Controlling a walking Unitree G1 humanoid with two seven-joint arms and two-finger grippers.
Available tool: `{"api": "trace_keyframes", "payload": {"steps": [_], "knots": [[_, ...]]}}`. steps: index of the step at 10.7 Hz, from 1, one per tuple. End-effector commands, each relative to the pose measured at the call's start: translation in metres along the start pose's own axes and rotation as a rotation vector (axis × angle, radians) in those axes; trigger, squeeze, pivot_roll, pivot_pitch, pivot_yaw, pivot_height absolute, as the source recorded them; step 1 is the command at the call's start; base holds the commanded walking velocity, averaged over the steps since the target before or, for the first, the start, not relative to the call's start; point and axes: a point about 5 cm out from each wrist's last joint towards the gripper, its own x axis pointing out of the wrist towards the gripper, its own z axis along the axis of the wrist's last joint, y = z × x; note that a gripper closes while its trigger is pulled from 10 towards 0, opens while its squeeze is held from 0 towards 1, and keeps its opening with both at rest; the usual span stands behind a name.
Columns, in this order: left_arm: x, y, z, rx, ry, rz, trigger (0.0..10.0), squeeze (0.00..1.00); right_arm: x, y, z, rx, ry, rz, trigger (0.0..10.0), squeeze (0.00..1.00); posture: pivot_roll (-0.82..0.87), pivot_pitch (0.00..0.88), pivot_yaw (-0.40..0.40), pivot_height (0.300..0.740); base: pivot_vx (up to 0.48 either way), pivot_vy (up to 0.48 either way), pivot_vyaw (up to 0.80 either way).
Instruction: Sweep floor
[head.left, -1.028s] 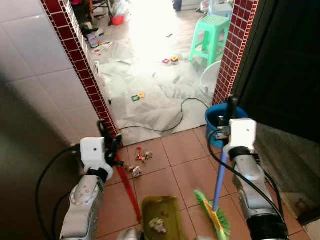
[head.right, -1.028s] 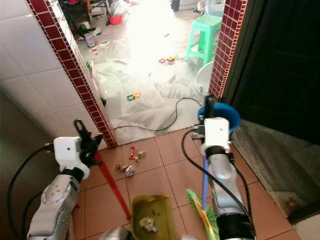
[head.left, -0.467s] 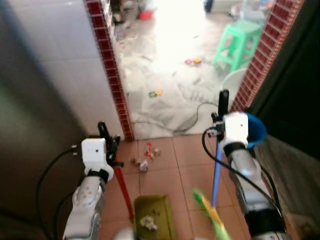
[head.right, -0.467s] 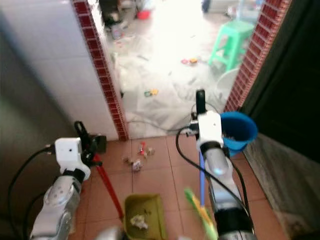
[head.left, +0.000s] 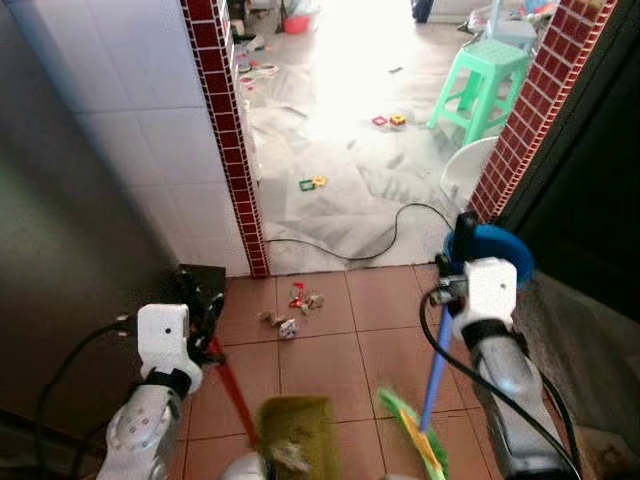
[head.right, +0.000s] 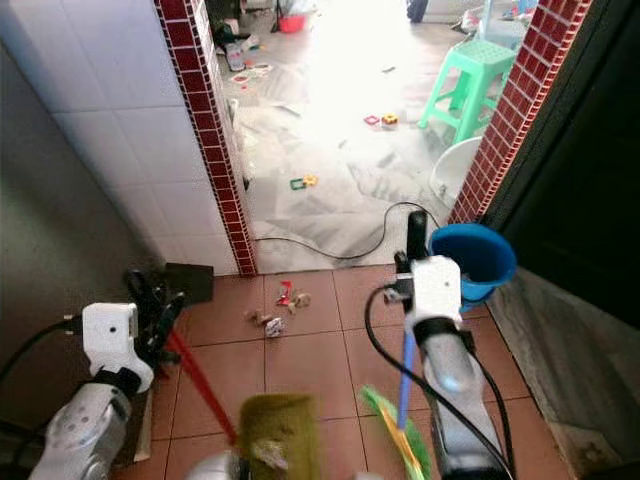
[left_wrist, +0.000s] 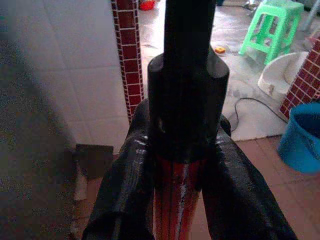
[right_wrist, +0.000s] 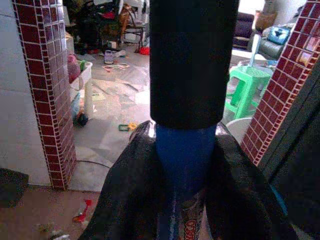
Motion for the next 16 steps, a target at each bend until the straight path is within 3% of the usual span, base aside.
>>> {"api": "trace_keyframes", "payload": {"steps": [1,3,5,7,13,16], "knots": [[0.003,0.002,0.010,0.033,-0.042,-0.004,10.0,0.00,0.003,-0.002,0.010,-0.018,-0.041,0.000,10.0,0.00,-0.13,0.000,0.060,0.740,0.000,0.000,0.00],[0.013,-0.003,0.016,-0.042,-0.074,0.032,10.0,0.00,0.009,-0.003,0.014,-0.023,-0.053,-0.009,10.0,0.00,-0.14,0.000,0.063,0.740,0.000,0.000,0.00],[0.015,0.002,0.029,-0.082,-0.124,0.089,10.0,0.00,0.004,-0.010,0.013,-0.069,-0.040,-0.017,10.0,0.00,-0.14,0.000,0.056,0.740,0.000,0.000,0.00],[0.018,0.003,0.035,-0.092,-0.154,0.087,10.0,0.00,0.008,-0.025,0.015,-0.131,-0.040,-0.121,10.0,0.00,-0.14,0.000,0.059,0.740,0.000,0.000,0.00],[0.025,-0.003,0.040,-0.121,-0.157,0.068,10.0,0.00,0.016,-0.014,0.017,-0.098,-0.048,-0.089,10.0,0.00,-0.14,0.000,0.069,0.740,0.000,-0.352,-0.12],[0.026,-0.003,0.040,-0.121,-0.155,0.069,10.0,0.00,0.022,-0.008,0.022,-0.083,-0.073,-0.055,10.0,0.00,-0.14,0.000,0.070,0.740,0.000,-0.469,0.52]]}}
